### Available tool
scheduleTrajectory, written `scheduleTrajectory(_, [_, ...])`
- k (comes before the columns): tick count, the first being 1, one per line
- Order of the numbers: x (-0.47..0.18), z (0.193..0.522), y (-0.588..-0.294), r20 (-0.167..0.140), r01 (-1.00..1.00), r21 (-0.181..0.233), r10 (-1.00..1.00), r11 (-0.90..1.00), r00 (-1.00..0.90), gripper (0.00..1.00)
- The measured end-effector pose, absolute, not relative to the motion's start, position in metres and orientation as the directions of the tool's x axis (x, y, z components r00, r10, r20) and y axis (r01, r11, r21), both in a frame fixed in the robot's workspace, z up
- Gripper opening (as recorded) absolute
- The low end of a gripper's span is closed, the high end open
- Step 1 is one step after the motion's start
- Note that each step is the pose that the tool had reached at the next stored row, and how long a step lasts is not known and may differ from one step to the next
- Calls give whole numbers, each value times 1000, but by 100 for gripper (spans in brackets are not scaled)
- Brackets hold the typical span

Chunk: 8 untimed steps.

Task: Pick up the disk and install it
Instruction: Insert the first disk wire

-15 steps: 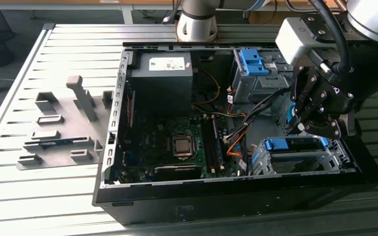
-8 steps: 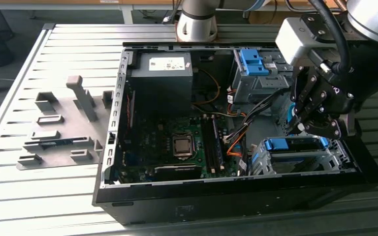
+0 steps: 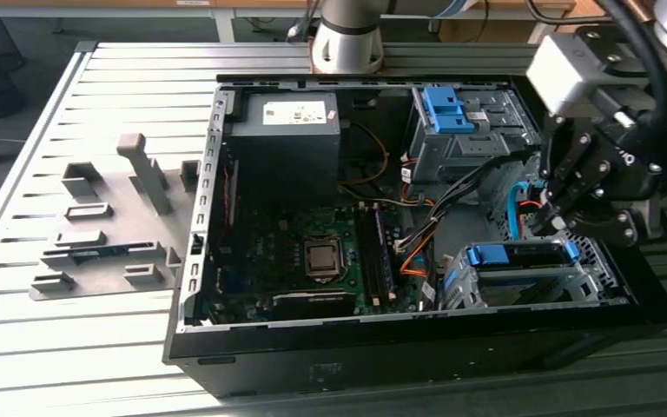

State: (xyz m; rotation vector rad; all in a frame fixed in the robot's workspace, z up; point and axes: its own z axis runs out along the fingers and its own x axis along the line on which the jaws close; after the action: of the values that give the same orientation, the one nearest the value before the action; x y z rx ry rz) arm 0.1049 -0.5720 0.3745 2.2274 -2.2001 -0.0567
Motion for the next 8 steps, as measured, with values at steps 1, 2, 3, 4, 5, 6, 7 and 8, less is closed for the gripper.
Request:
scheduleTrajectory(1, [108, 374, -572, -19, -999, 33, -1000, -13, 12, 11])
scheduleTrajectory(2, [111, 374, -571, -19, -999, 33, -1000, -13, 12, 11])
scheduleTrajectory(3, [113, 374, -571, -18, -999, 33, -1000, -13, 12, 11])
scheduleTrajectory(4, [115, 374, -571, -19, -999, 33, -1000, -13, 12, 11])
scheduleTrajectory(5, [115, 374, -571, -18, -999, 33, -1000, -13, 12, 11])
scheduleTrajectory(6, [115, 374, -571, -18, -999, 33, -1000, -13, 12, 11])
scheduleTrajectory(7, [115, 374, -571, -19, -999, 33, -1000, -12, 12, 11])
scheduleTrajectory(8, [115, 374, -571, -18, -999, 33, -1000, -12, 12, 11])
